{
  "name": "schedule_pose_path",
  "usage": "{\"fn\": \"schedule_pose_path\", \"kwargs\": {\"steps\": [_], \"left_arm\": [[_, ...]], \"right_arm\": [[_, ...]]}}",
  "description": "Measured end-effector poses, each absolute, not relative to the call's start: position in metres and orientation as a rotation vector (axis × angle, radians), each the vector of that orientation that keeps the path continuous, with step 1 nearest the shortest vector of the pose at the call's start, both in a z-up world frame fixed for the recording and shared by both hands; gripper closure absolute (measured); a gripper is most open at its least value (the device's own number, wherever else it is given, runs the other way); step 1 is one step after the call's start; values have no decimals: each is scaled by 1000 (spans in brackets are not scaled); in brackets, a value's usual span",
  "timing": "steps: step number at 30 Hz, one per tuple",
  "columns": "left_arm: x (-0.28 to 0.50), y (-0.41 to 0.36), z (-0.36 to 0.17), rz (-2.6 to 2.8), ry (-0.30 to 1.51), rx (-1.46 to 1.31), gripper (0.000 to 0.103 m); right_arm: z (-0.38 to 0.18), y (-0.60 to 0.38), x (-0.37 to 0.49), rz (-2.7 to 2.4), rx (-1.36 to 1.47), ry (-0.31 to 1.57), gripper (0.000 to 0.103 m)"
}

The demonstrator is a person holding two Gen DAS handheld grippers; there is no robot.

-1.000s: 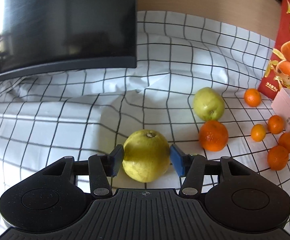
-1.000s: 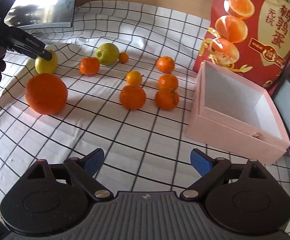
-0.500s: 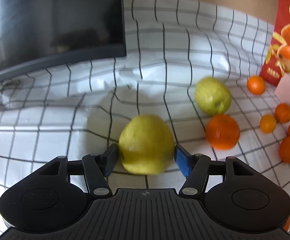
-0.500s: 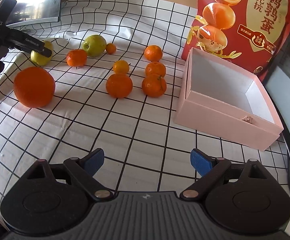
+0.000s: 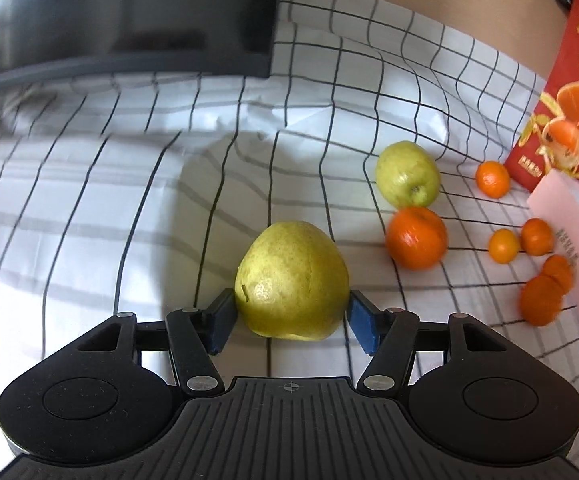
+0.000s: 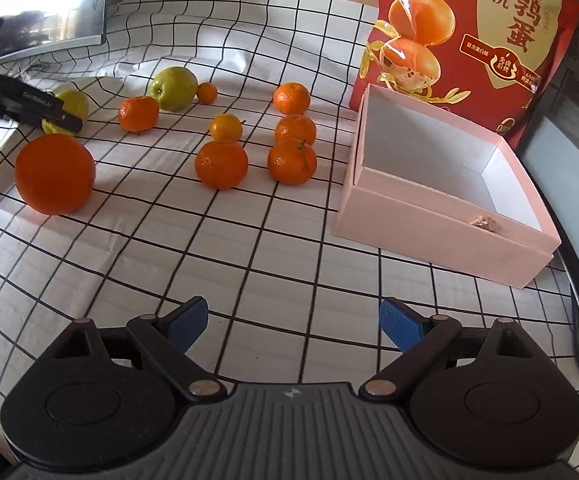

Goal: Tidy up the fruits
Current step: 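Close the left tool on the yellow pear while the right tool grasps the large orange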

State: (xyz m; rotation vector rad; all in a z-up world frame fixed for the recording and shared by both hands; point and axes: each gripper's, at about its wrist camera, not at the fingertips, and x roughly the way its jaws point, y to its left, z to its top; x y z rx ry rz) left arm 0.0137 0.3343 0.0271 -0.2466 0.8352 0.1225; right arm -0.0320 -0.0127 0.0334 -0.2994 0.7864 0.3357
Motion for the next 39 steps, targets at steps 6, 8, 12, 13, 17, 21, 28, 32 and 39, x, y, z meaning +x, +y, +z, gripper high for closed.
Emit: {"fn": "schedule_pose_path", "kwargs": {"steps": [6, 8, 12, 13, 17, 21, 28, 32, 39], "left_arm": [[-35, 328, 29, 133, 832, -370, 38], [-51, 327, 31, 146, 827, -409, 38], [-80, 327, 36, 199, 807, -465, 38], [-87, 328, 38, 214, 803, -475, 38], [-111, 329, 43, 255, 788, -503, 39], [-126, 329, 50, 287, 764, -511, 44], [-116, 315, 53, 297, 765, -412, 45], [-113, 307, 54, 278, 796, -339, 44], [-116, 315, 52, 262, 823, -370, 42]], "right_arm": [[40, -1, -25, 427, -247, 756, 9], [44, 9, -22, 483, -236, 746, 9], [51, 39, -21, 594, -254, 714, 9], [53, 48, -21, 620, -267, 701, 9], [58, 84, -23, 727, -311, 639, 9], [57, 123, -19, 801, -328, 618, 9], [28, 172, -12, 852, -447, 652, 9], [22, 168, -8, 865, -448, 721, 24], [28, 131, -24, 871, -428, 766, 26]]}}
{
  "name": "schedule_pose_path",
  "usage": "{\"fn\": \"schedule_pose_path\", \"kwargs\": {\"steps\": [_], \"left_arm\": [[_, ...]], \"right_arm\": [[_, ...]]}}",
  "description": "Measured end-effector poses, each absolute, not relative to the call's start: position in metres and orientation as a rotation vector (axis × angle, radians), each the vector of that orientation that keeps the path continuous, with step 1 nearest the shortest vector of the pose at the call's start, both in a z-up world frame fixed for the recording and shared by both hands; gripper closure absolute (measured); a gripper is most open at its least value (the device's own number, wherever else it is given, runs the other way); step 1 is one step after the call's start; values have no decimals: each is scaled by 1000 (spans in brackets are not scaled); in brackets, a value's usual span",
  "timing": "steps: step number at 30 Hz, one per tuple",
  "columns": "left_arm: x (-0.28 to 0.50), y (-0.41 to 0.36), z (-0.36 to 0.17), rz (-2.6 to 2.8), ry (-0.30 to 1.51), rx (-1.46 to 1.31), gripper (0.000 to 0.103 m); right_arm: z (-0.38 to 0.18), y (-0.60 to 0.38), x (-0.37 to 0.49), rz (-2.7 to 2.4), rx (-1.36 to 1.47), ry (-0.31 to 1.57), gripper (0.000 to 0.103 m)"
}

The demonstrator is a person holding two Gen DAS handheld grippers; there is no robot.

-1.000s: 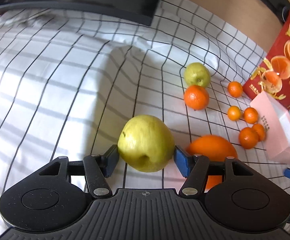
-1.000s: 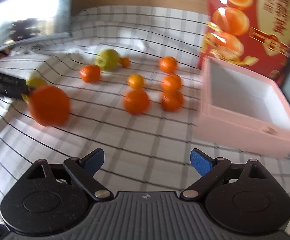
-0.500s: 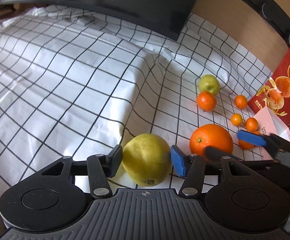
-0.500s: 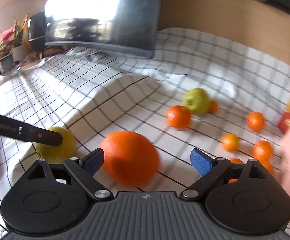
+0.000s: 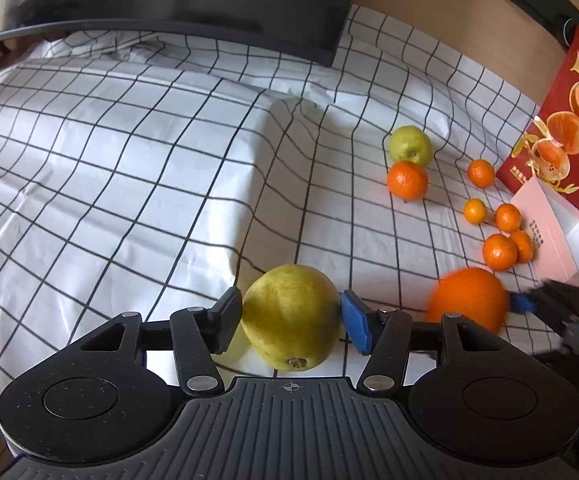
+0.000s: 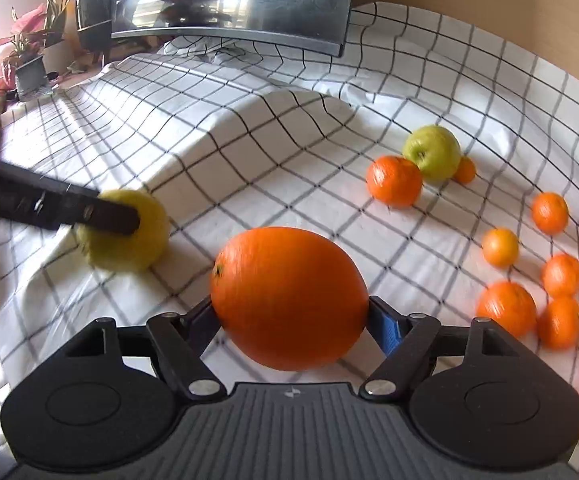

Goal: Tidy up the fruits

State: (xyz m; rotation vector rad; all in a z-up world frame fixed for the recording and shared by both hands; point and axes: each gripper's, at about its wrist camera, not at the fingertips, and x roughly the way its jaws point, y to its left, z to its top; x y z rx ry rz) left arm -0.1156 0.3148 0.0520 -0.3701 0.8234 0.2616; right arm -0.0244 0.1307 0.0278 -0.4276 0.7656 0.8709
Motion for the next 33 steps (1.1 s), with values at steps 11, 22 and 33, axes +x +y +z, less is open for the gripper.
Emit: {"fn": "schedule_pose_path", "kwargs": {"steps": [11, 22, 33], "left_arm": [[-118, 336, 36, 202, 887, -486, 35], [-104, 322, 25, 165, 913, -379, 35], [-106, 303, 22, 110, 880, -416, 36]], "right_arm": [[26, 59, -51, 779, -386, 809, 26], [26, 61, -61, 701, -414, 744, 22], [28, 46, -54, 638, -350, 739, 20]]}}
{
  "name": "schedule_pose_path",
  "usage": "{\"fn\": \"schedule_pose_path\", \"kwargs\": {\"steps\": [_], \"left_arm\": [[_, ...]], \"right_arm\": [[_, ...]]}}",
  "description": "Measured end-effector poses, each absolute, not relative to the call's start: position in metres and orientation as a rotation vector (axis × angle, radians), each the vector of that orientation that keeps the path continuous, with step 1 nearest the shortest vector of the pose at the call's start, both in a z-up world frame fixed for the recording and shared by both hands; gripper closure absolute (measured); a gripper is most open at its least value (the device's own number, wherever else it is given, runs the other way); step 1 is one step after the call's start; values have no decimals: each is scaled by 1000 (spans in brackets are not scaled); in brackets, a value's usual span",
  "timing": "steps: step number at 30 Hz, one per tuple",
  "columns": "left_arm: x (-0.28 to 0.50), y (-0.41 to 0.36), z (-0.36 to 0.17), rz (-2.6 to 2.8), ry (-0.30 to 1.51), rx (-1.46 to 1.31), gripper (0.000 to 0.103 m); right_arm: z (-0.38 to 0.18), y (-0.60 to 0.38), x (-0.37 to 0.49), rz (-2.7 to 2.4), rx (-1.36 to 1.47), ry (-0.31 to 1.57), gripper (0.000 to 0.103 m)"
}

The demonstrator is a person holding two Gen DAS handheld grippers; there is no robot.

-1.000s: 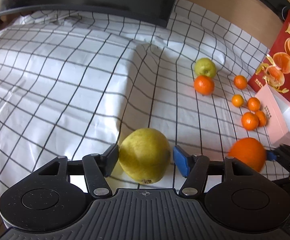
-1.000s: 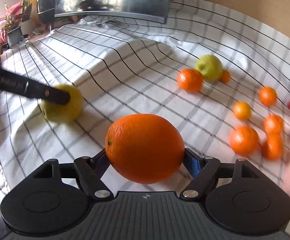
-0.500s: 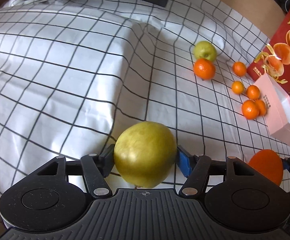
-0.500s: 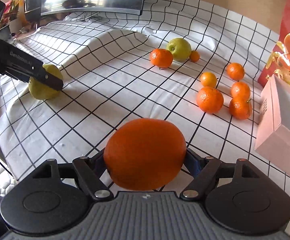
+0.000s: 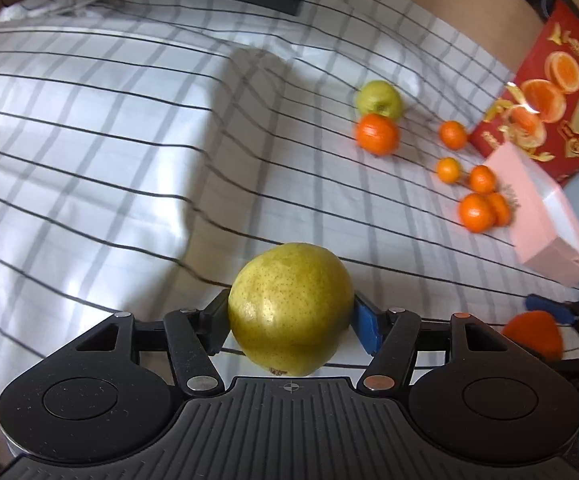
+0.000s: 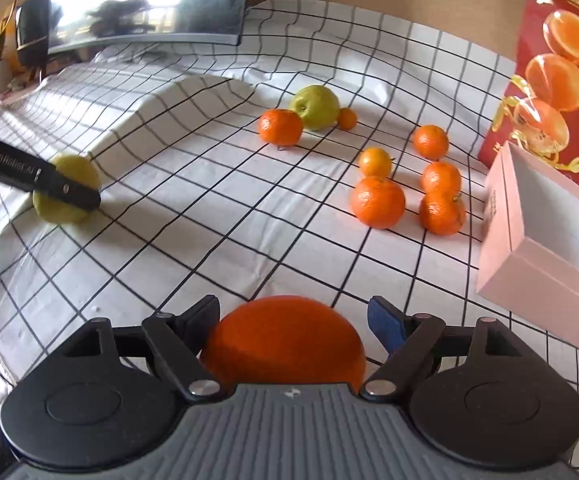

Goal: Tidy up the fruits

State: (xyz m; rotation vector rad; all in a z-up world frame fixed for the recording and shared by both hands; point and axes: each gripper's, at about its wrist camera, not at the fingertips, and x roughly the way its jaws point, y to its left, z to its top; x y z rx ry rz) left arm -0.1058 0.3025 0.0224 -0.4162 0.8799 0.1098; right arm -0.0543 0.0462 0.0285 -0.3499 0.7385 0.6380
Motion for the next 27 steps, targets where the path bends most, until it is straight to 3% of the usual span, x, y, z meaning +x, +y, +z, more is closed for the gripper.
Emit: {"fn": "schedule_pose_path", "kwargs": {"steps": [10, 17, 19, 21, 22, 27], "left_arm": [[-73, 248, 24, -52, 884, -376, 36], [-56, 230, 21, -94, 884, -375, 36], [-52, 229, 20, -100, 887, -384, 36], [-49, 228, 18, -102, 895, -391, 36], [-49, 227, 18, -101, 897, -388, 36], [-51, 230, 16, -82, 903, -395, 36]], "right_arm": [[54, 22, -60, 686, -229, 680, 19], [80, 9, -15, 589, -164, 663, 19], [76, 11, 4, 577, -177, 698, 25], [70, 17, 22, 589, -192, 755, 42], [66, 22, 32, 596, -199, 785, 44], [47, 51, 63, 586, -296, 798, 45]]}}
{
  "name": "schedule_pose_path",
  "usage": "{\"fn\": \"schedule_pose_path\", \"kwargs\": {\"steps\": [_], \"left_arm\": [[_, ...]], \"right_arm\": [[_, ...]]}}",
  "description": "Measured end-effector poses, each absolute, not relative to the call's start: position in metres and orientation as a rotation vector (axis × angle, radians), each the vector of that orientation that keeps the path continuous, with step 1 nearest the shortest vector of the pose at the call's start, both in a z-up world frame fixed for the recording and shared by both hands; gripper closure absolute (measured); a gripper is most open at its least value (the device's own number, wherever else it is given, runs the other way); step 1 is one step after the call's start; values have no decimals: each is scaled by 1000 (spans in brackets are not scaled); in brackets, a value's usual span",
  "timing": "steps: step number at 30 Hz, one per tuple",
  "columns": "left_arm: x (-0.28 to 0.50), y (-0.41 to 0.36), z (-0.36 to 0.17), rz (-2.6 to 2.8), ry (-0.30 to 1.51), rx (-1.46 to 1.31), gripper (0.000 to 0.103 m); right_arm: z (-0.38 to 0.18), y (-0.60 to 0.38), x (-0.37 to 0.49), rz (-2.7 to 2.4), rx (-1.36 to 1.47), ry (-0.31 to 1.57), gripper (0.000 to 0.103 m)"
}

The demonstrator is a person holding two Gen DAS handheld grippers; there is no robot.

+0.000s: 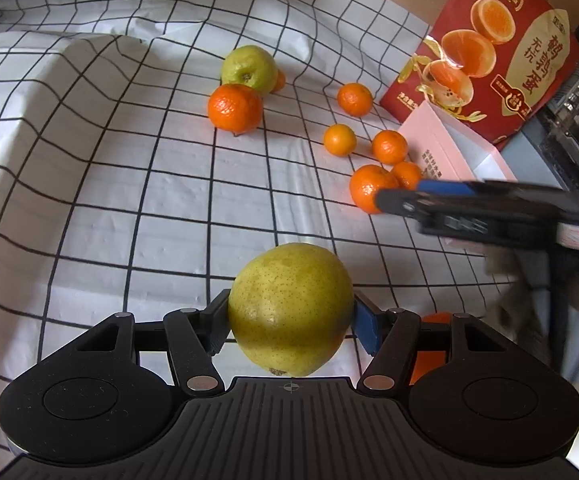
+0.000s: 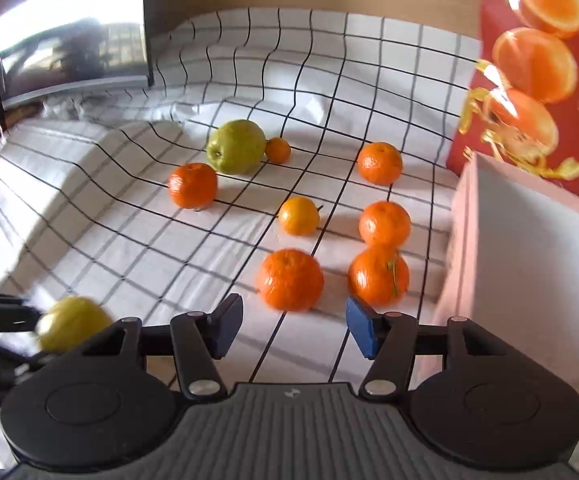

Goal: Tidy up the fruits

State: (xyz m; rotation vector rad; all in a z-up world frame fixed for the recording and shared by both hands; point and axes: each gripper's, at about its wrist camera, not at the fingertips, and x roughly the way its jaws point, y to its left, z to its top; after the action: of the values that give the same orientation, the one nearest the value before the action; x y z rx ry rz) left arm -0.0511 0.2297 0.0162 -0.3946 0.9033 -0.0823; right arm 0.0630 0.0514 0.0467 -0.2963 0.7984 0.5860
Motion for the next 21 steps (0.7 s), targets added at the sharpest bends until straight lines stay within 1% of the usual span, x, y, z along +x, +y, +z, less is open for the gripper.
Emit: {"fn": "schedule_pose_path", "kwargs": {"steps": [3, 8, 10, 12, 21], "left_arm": [[-54, 230, 16, -71, 901, -395, 36], [-53, 226, 16, -60, 903, -367, 36], [-52, 223, 16, -56, 907, -346, 36], [-50, 221, 16, -51, 911, -332, 36], [-45, 220, 17, -42, 932, -327, 35]], "right_arm": [[36, 67, 78, 595, -345, 797, 43], [28, 94, 82, 626, -441, 793, 43], [24, 94, 85, 616, -440, 802, 46], [27, 90, 84, 601, -425, 794, 58], [42, 29, 48, 592, -263, 830, 58]]}}
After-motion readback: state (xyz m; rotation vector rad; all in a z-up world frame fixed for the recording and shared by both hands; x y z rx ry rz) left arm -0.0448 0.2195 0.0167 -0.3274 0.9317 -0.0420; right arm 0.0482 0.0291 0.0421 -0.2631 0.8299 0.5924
